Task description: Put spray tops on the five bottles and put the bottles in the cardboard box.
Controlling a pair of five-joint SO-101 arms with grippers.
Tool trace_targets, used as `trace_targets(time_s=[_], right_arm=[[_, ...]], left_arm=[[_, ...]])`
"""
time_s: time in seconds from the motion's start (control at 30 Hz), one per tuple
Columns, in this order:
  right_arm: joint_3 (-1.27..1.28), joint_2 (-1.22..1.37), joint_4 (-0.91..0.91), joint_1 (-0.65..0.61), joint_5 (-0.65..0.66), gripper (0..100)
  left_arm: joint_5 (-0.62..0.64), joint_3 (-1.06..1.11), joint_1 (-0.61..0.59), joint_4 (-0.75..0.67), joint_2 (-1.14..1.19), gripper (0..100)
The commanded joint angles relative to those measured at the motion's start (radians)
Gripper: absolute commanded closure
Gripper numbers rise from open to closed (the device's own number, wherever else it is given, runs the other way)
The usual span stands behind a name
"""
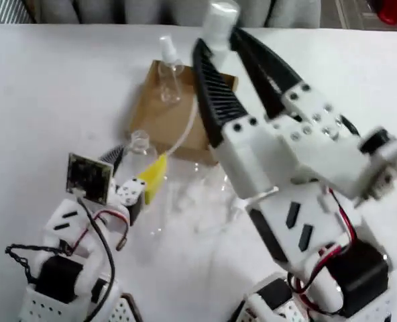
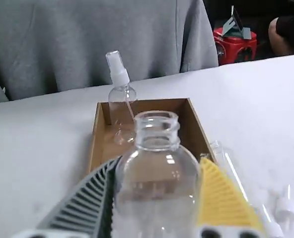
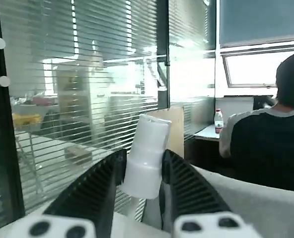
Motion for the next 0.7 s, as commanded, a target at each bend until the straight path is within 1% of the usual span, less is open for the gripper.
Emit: trace_targets(time_s=[0.0,0.13,0.3,0.6,0.67], right_arm=[[-0.123,0.054,0.104,-0.081,0.021,98.3],[-0.126,0.053,0.171,-0.153,0.021,98.3],[-0.124,0.053,0.225,-0.165,0.021,98.3],[-0.123,0.053,0.232,-0.165,0.021,98.3],[-0.123,0.051,0.263,-0.165,0.021,98.3]], left_arm=[[-0.009,0.021,0.018,-0.031,-0.222,98],[-0.009,0.035,0.048,-0.034,-0.226,98],[-0.003,0.029,0.088,-0.038,-0.225,98],[0.0,0.029,0.079,-0.192,-0.225,98],[0.0,0.029,0.077,-0.229,-0.225,98]])
